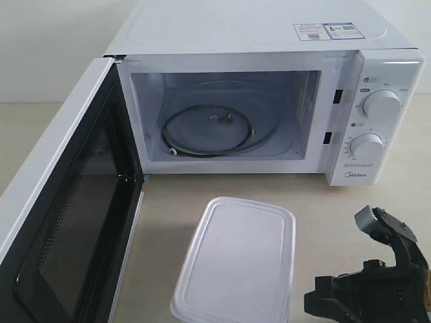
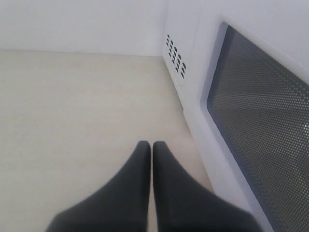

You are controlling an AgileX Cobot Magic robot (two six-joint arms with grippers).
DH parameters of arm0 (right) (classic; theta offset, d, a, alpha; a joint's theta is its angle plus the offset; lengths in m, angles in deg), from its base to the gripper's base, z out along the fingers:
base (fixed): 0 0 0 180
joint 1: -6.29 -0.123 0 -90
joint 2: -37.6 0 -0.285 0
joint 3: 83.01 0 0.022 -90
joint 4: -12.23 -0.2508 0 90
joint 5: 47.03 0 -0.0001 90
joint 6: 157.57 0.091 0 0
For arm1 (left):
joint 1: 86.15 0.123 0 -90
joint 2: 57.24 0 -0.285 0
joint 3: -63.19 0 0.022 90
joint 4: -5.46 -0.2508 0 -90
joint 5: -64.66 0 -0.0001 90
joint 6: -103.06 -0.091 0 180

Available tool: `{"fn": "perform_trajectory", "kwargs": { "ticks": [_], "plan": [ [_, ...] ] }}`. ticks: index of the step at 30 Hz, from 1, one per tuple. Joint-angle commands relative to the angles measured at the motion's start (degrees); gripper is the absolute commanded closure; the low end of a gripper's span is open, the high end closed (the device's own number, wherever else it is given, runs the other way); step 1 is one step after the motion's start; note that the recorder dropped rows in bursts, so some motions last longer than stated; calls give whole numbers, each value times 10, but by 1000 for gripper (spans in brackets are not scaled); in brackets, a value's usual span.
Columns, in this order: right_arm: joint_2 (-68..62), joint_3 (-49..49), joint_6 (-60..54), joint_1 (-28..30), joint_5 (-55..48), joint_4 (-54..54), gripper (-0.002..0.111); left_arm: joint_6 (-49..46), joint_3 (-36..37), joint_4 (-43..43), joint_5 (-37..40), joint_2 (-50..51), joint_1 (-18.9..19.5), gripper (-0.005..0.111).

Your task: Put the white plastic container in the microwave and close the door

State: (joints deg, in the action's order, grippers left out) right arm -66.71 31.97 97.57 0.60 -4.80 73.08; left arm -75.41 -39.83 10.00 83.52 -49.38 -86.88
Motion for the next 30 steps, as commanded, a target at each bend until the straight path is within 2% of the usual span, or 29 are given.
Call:
{"fn": "perform_trajectory", "kwargs": {
  "ticks": [1,8,13,15,18,23,24,26,29,30],
  "plan": [
    [25,0,1,0,-6,0,108,0,2,1,-8,-1,2,103],
    [127,0,50,0,-57,13,108,0,2,1,-8,-1,2,103],
    [159,0,162,0,-51,73,108,0,2,1,-8,-1,2,103],
    [159,0,168,0,-51,73,106,0,2,1,-8,-1,2,103],
    [159,0,173,0,-36,72,92,0,2,1,-8,-1,2,103],
    [159,0,207,0,-9,71,47,0,2,1,-8,-1,2,103],
    [159,0,218,0,-9,71,43,0,2,1,-8,-1,2,103],
    [159,0,238,0,-9,71,45,0,2,1,-8,-1,2,103],
    [159,0,260,0,-9,65,56,0,2,1,-8,-1,2,103],
    [159,0,260,0,-9,64,55,0,2,1,-8,-1,2,103]
  ]
}}
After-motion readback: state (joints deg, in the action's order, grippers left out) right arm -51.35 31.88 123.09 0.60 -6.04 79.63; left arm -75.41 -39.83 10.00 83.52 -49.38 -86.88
